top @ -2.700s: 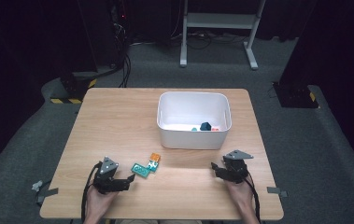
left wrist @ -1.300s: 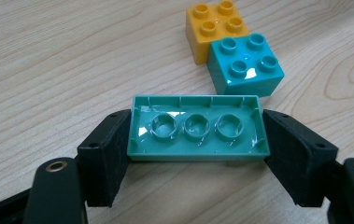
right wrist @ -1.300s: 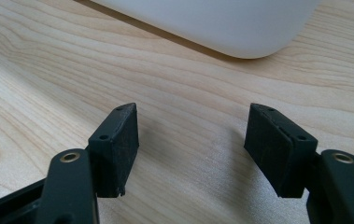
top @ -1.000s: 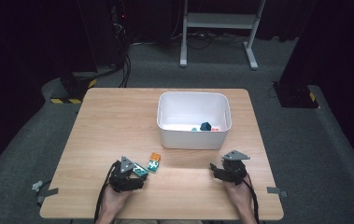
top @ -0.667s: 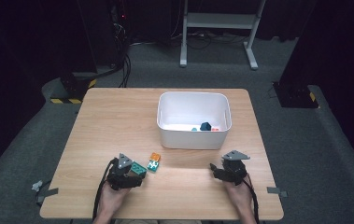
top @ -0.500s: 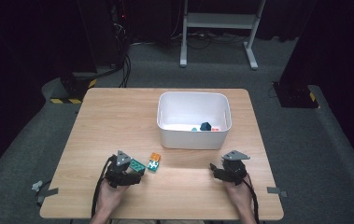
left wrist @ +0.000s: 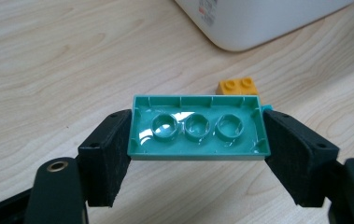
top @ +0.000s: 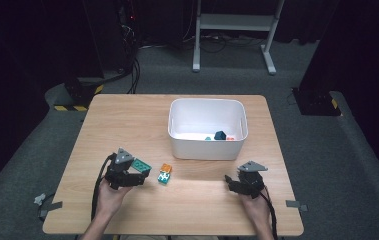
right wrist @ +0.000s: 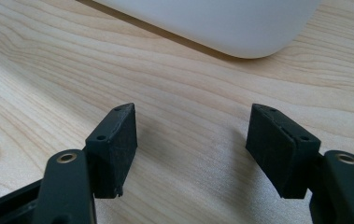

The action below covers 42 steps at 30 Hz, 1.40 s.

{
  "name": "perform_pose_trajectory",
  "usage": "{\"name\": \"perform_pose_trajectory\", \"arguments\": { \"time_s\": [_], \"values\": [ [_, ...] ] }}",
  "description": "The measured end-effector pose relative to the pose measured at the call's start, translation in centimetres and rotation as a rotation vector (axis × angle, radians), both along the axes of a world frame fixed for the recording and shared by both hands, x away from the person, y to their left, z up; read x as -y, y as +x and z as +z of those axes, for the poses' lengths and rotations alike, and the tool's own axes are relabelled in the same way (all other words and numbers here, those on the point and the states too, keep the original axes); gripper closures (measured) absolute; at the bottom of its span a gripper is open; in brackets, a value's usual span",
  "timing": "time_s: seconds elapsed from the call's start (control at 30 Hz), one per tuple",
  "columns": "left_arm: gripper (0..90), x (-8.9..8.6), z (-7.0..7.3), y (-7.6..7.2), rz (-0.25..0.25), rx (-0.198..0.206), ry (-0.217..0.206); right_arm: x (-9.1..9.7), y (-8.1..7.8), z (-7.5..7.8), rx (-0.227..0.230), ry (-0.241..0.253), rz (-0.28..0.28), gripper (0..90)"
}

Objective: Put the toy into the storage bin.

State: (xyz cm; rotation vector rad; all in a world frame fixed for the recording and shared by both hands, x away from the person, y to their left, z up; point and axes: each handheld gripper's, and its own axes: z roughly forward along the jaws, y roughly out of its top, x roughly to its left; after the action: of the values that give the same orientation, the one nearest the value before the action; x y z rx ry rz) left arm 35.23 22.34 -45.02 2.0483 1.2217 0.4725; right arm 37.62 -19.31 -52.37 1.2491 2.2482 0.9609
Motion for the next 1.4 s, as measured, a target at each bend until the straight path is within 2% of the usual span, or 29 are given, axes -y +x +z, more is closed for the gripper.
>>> {"name": "perform_pose_trajectory", "arguments": {
  "time_s": [0.17,0.47,0.73,1.1,1.4],
  "values": [
    [27.2,-0.4,1.4,0.7,-0.008,0.003,-0.025,0.0,0.0,0.0,0.000,0.000,0.000,33.4],
    [27.2,-0.5,3.1,1.7,-0.025,0.014,-0.034,0.0,0.0,0.0,0.000,0.000,0.000,33.4],
    [27.2,-0.4,4.4,2.5,-0.044,0.017,-0.058,0.0,0.0,0.0,0.000,0.000,0.000,33.4],
    [27.2,0.3,6.7,3.8,-0.084,0.035,-0.078,0.0,0.0,0.0,0.000,0.000,0.000,33.4],
    [27.2,0.8,8.4,4.9,-0.095,0.048,-0.093,0.0,0.0,0.0,0.000,0.000,0.000,33.4]
  ]
}}
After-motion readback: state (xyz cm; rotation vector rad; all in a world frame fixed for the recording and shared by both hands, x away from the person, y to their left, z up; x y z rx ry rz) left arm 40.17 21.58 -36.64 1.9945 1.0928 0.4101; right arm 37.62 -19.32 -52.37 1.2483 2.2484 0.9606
